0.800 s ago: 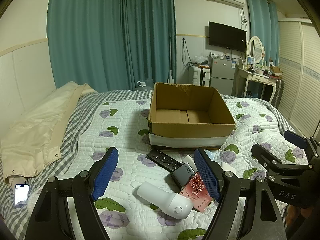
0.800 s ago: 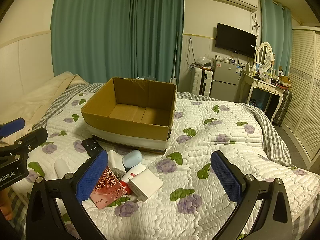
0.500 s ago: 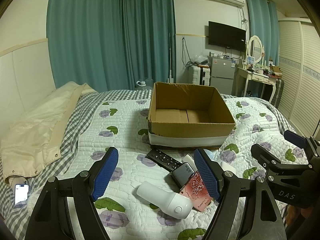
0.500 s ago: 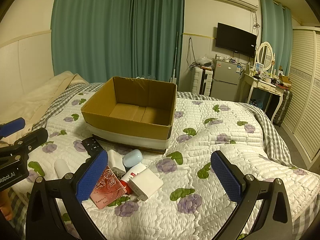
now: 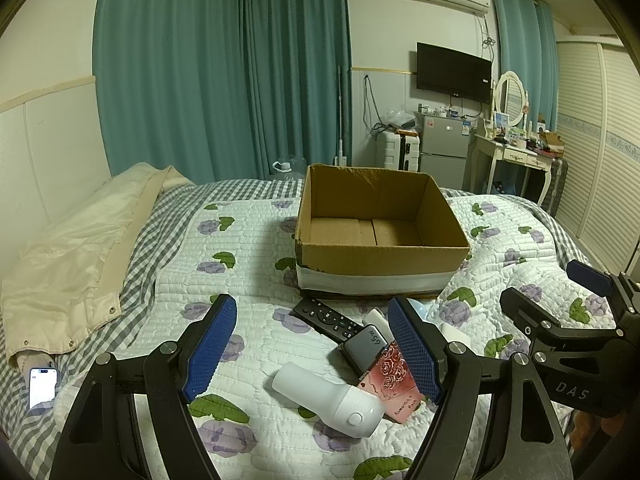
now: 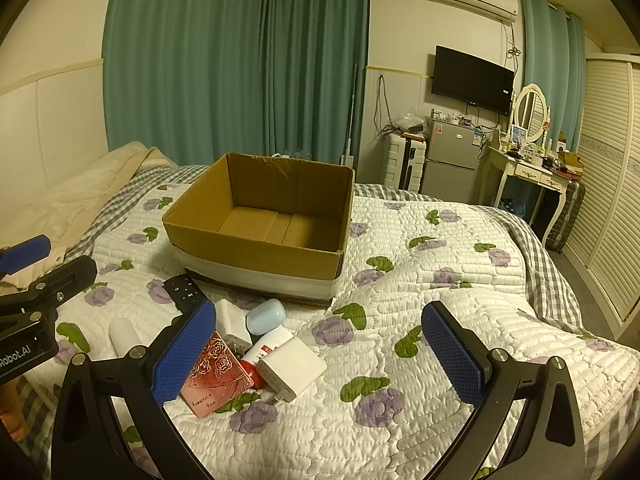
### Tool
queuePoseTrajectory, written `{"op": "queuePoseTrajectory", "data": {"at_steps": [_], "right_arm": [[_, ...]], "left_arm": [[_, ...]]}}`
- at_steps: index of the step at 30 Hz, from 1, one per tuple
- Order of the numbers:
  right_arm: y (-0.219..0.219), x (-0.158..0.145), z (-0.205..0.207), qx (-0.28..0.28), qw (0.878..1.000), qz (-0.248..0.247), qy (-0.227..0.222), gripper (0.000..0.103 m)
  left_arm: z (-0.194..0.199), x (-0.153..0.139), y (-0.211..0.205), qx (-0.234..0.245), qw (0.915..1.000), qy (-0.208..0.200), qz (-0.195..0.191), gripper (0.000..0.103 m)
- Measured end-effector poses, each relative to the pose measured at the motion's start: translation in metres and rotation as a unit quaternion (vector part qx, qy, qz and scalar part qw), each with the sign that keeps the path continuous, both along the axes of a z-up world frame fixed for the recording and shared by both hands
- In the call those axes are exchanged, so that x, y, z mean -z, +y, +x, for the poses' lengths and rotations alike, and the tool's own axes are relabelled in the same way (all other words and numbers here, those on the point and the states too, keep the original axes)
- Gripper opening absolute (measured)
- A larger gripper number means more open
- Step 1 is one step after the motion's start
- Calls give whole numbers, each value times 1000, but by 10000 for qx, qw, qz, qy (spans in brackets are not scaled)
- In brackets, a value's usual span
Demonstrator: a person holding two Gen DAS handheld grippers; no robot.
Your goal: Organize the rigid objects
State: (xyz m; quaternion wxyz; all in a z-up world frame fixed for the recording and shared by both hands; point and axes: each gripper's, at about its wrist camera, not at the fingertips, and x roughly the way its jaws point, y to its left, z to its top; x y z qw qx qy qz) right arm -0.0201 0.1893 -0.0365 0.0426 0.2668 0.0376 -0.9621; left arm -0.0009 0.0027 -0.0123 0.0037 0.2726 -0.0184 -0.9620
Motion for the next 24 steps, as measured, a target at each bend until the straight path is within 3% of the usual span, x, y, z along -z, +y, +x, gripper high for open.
{"op": "queuePoseTrajectory", "data": {"at_steps": [10, 15, 19, 24], "right_arm": [[-1, -22, 16, -50, 9998, 106, 179, 103], [4, -18, 25, -51, 9998, 160, 84, 103], [8, -6, 26, 20, 9997, 229, -99, 103], [9, 6, 23, -8, 9994, 237, -240, 103]], "left_arm": [[18, -30, 7, 36, 9996, 289, 29, 81], [27, -36, 6, 3, 9995, 306, 13, 81], [23, -20, 2, -152, 9999, 20, -57, 81], [-4, 26, -8, -527, 9956, -772, 70, 81]]}}
